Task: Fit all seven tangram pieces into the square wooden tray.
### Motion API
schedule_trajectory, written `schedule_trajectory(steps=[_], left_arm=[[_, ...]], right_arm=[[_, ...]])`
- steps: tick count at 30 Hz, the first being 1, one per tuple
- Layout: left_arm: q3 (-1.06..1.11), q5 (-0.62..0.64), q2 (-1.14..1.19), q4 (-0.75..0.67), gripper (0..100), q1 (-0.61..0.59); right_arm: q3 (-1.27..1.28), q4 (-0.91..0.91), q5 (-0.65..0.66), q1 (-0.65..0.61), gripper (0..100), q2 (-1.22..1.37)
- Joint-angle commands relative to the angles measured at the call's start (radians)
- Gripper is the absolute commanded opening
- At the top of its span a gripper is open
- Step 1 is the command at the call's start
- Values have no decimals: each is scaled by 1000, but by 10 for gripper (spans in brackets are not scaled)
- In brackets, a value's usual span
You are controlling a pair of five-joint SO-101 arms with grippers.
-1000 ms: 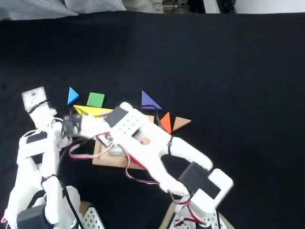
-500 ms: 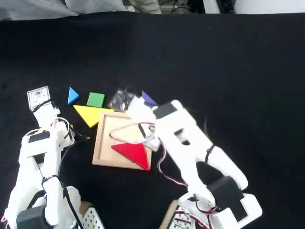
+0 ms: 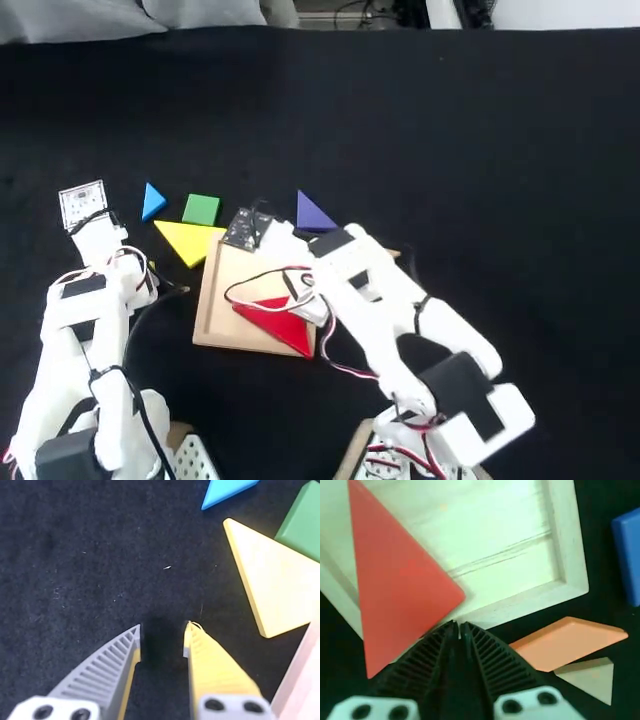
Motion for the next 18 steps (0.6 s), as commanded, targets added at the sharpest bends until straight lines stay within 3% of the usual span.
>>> schedule_trajectory(steps=[1, 8, 18], left_arm=[[-28, -2, -26, -11, 148, 12], [-28, -2, -26, -14, 148, 12], [-28, -2, -26, -14, 148, 12]], right_arm=[[-58, 0, -3, -61, 11, 35], [-71, 5, -81, -169, 11, 25], [-122, 6, -95, -210, 11, 22]])
